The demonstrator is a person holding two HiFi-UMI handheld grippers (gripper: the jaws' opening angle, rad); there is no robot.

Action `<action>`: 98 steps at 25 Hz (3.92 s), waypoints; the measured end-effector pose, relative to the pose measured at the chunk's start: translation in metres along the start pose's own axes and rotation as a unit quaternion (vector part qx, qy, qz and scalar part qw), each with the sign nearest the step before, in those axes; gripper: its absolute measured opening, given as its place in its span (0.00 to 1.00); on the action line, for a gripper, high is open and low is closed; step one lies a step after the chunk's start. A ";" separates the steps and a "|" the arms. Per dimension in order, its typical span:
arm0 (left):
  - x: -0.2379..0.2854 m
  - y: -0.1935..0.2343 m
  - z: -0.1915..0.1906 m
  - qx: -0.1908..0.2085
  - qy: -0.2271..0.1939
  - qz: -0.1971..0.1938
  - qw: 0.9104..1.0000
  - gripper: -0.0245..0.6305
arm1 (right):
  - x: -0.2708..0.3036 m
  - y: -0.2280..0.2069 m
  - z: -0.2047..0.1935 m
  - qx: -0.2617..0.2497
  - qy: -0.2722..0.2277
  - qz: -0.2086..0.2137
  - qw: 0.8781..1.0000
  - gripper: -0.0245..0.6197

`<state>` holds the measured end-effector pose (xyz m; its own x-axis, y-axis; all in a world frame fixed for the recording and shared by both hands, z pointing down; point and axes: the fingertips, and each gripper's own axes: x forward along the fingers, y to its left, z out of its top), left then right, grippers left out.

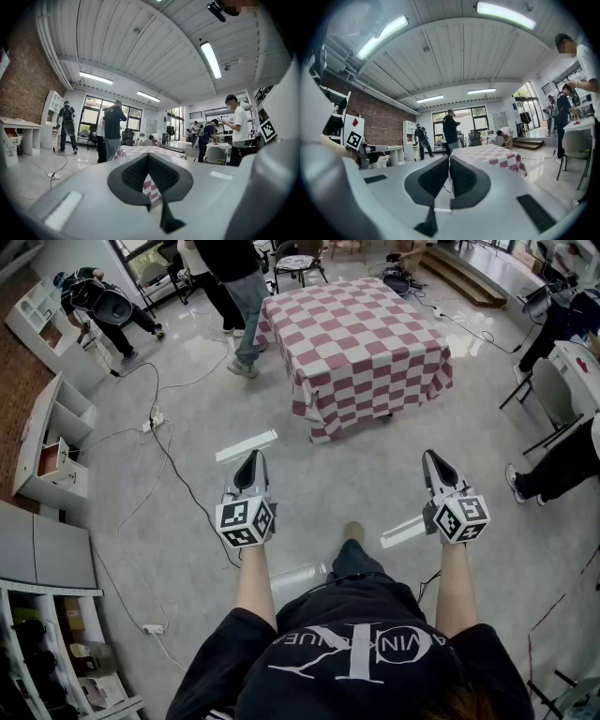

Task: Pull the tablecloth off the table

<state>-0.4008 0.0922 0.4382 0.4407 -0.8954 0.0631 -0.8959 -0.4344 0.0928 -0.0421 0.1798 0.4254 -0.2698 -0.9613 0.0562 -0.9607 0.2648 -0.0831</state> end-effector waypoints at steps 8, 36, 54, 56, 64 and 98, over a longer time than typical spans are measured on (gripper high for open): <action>0.005 0.004 0.008 0.006 -0.001 -0.008 1.000 0.05 | 0.005 0.011 0.002 -0.005 0.005 0.004 1.000 0.06; 0.163 0.021 0.002 -0.008 0.027 -0.013 1.000 0.06 | 0.139 -0.074 -0.002 0.015 0.028 0.006 0.999 0.07; 0.288 0.019 0.003 -0.025 0.025 0.012 0.999 0.06 | 0.243 -0.171 0.000 0.022 0.033 0.026 0.999 0.07; 0.297 0.017 0.003 -0.024 0.025 0.013 0.999 0.05 | 0.252 -0.177 0.000 0.021 0.033 0.029 0.999 0.07; 0.325 0.012 -0.002 -0.025 0.033 0.009 0.999 0.06 | 0.270 -0.192 -0.006 0.025 0.044 0.035 0.998 0.07; 0.595 0.045 -0.003 -0.054 0.059 -0.007 0.997 0.16 | 0.496 -0.350 -0.008 0.040 0.107 0.033 0.993 0.34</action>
<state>-0.1786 -0.4595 0.4829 0.4632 -0.8685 0.1765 -0.8807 -0.4288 0.2011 0.1595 -0.3886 0.4907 -0.3485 -0.9012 0.2576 -0.9343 0.3119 -0.1728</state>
